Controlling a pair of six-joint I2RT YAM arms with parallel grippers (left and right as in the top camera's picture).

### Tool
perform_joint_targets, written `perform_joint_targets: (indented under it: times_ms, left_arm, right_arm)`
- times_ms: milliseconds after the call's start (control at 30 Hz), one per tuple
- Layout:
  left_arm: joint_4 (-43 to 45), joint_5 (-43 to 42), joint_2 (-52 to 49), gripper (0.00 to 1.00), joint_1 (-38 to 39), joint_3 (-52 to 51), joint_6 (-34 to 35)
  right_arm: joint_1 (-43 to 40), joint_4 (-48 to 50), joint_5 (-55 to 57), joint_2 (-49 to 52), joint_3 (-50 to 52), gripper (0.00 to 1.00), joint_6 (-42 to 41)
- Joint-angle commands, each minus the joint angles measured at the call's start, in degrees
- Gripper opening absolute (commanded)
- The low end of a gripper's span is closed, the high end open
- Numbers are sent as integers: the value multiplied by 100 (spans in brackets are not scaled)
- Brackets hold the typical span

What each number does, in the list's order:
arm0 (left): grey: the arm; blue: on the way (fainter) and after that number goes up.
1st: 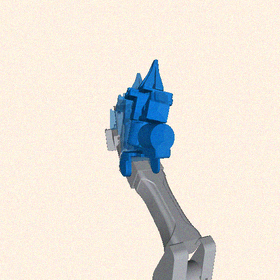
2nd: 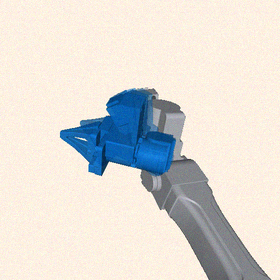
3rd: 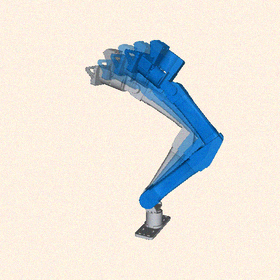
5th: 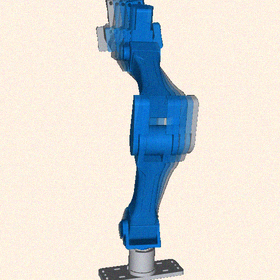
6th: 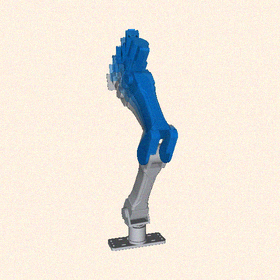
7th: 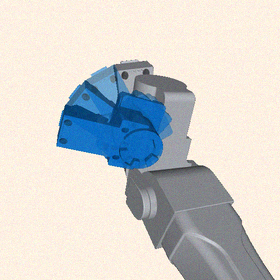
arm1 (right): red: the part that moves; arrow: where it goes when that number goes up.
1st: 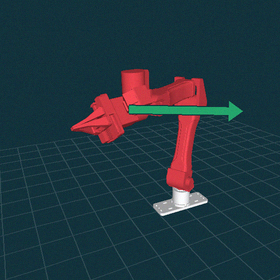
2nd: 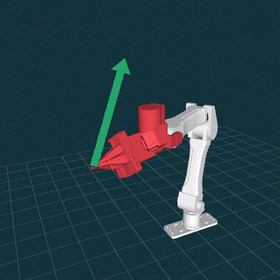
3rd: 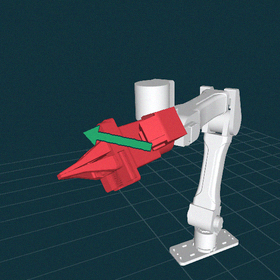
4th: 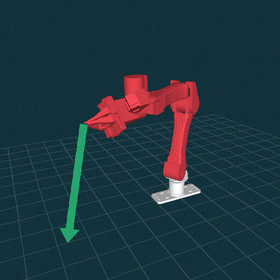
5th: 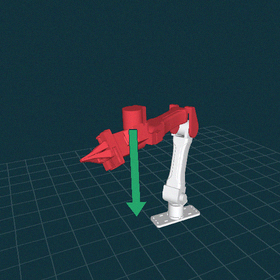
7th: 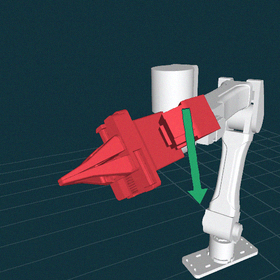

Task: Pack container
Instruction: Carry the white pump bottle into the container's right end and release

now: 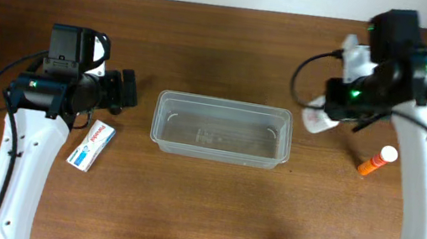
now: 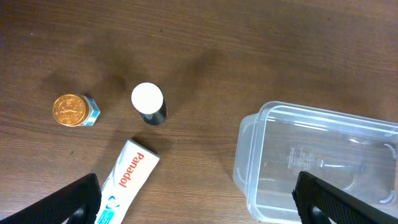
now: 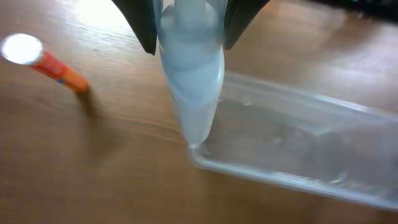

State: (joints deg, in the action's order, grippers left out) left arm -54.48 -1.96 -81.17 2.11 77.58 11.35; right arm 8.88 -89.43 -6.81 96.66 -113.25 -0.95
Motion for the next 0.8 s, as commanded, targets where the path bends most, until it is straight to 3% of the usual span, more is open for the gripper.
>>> perform_joint_targets:
  times_ms: [0,233,767]
  left_arm:
    - [-4,22,0,99,-42,144,-74]
    - [-7,22,0,99,-42,144,-74]
    - [-4,22,0,99,-42,144,-74]
  right_arm:
    - [498,33,-72,94,-52,18,-494]
    - [1027,205,256,728,-44,17,-1215]
    - [957,570,695,2083,-39,17,-1419]
